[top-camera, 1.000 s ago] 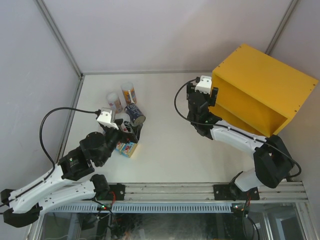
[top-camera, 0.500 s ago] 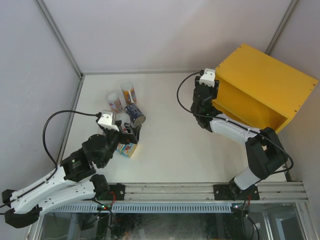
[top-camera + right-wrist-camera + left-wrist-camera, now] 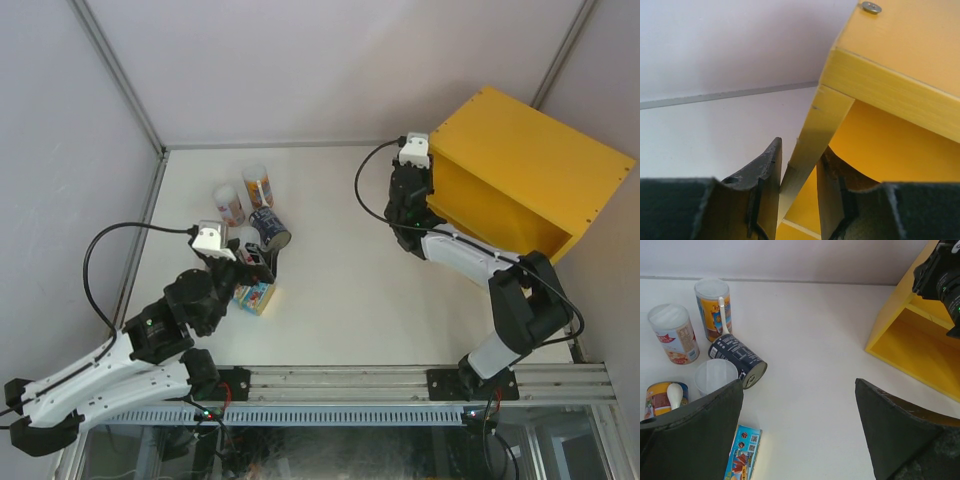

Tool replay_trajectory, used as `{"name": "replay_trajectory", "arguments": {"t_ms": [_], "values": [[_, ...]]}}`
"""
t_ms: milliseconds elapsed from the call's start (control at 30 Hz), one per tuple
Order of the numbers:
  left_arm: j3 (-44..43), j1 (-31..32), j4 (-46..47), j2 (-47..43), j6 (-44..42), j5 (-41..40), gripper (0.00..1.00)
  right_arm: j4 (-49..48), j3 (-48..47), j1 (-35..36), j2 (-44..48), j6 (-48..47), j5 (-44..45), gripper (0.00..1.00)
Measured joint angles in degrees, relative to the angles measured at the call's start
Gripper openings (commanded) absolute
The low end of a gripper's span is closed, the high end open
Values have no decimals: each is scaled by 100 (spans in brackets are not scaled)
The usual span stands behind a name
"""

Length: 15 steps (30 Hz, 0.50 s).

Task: Place and organize the canned foods onto the counter
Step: Move the counter to the center of the board.

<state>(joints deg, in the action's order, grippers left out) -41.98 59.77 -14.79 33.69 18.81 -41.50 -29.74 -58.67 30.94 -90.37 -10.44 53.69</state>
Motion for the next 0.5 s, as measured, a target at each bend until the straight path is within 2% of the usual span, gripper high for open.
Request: {"name": "replay_trajectory", "arguments": {"t_ms": [200,500], "values": [[37,0,20,-138,7,-210,96,-20,-186,166,-225,-411,85,0],[199,0,-2,-369,42,-455,96,-22,-415,570,-439,-551,-74,0]]}}
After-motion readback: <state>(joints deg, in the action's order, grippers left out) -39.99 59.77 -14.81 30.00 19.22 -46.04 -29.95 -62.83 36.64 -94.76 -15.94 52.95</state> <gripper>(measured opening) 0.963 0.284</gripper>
